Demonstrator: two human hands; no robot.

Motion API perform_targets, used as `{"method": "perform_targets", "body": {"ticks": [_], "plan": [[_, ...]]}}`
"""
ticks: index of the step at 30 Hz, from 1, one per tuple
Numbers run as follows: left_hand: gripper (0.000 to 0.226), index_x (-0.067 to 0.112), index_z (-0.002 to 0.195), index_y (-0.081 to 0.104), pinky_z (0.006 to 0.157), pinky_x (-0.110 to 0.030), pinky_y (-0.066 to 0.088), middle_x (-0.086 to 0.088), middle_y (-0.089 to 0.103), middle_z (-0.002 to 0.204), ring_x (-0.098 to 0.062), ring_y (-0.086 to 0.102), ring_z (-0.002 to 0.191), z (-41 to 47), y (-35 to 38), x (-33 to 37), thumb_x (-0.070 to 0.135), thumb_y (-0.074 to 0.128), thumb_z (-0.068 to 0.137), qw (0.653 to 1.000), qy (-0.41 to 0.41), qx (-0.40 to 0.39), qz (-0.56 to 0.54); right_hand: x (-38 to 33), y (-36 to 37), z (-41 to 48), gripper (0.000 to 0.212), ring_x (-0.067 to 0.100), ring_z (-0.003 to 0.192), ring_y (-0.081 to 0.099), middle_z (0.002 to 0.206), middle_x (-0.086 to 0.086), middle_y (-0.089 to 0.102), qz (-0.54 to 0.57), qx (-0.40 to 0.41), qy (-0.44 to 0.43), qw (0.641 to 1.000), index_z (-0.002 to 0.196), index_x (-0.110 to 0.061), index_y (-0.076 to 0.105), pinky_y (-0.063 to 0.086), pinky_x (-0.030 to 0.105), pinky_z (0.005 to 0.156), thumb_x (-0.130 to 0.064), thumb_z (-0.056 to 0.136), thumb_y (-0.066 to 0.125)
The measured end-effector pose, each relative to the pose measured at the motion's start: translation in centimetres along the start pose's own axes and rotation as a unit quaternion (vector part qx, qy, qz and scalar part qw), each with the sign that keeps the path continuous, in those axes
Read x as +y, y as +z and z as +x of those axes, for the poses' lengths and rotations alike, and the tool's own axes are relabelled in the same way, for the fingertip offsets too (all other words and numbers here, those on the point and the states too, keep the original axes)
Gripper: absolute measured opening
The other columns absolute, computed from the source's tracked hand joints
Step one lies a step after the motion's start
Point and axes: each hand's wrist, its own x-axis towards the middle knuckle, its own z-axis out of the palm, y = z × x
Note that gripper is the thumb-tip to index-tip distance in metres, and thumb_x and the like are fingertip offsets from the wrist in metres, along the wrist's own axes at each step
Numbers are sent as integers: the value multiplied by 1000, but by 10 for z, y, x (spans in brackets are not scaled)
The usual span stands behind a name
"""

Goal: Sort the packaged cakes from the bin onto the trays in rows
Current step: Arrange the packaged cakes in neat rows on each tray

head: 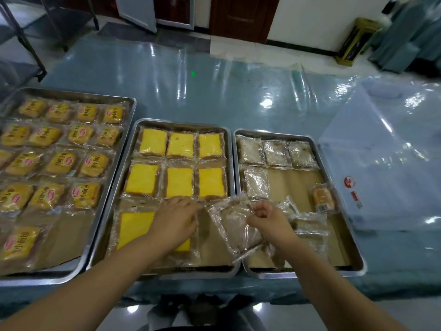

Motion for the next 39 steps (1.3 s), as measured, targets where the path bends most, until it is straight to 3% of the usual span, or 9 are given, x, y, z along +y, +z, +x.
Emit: {"method": "perform_targets", "body": {"ticks": [9,12,16,20,22,25,28,33,39], "plan": [[63,33,148,12,113,-39,15,2,2,158,-21,5,144,64,22,31,41,45,95,992,-16,-116,41,16,-74,31,24,16,74,62,87,5,68,85,129,-7,988,96,-14,60,50,28,65,-8,77,74],[59,34,147,19,113,-38,16,4,8,158,-20,7,143,72,28,38,42,45,95,994,-35,-101,37,18,-102,46,26,16,72,64,87,4,69,100,150,-4,984,97,-16,60,54,29,63,-11,77,75],[47,27,136,45,108,-36,22,2,39,146,-19,27,137,85,28,55,37,52,91,997,-80,0,5,17,-139,76,22,8,65,66,88,4,70,150,168,-14,974,96,-15,61,49,18,52,-12,78,73],[47,21,134,49,106,-35,25,0,45,141,-20,33,133,121,25,91,31,58,89,996,-62,55,-29,18,-164,111,22,19,82,64,92,3,66,160,215,-9,963,94,-19,59,53,29,69,-12,78,72],[47,20,133,50,107,-31,22,-1,45,141,-19,33,133,141,30,113,27,59,88,997,-26,58,-34,21,-171,125,25,20,85,64,96,4,67,146,209,1,967,102,-16,59,54,32,69,-14,79,71],[52,20,137,45,110,-31,16,-1,41,145,-18,28,136,163,45,141,25,57,86,999,15,27,-18,27,-177,138,24,13,82,63,93,-3,66,117,188,7,975,99,-23,58,44,21,58,-14,80,69],[64,21,145,30,113,-30,2,-1,26,153,-17,14,142,174,60,155,40,53,88,1000,9,-11,10,32,-179,145,26,9,77,62,89,-11,63,78,174,11,982,87,-34,52,43,20,56,-14,81,69],[84,22,150,6,111,-36,-15,0,-1,158,-15,-11,143,178,78,164,64,39,85,996,-36,-70,32,45,-180,152,23,7,76,63,87,-14,63,-22,98,25,995,95,-32,55,50,25,62,-19,82,69],[95,17,148,-10,111,-40,-20,-1,-17,155,-14,-26,138,174,85,168,71,33,83,991,-65,-107,47,51,-175,151,21,-13,49,49,70,-20,56,-157,90,-9,983,91,-31,50,32,3,37,-21,84,67]]}}
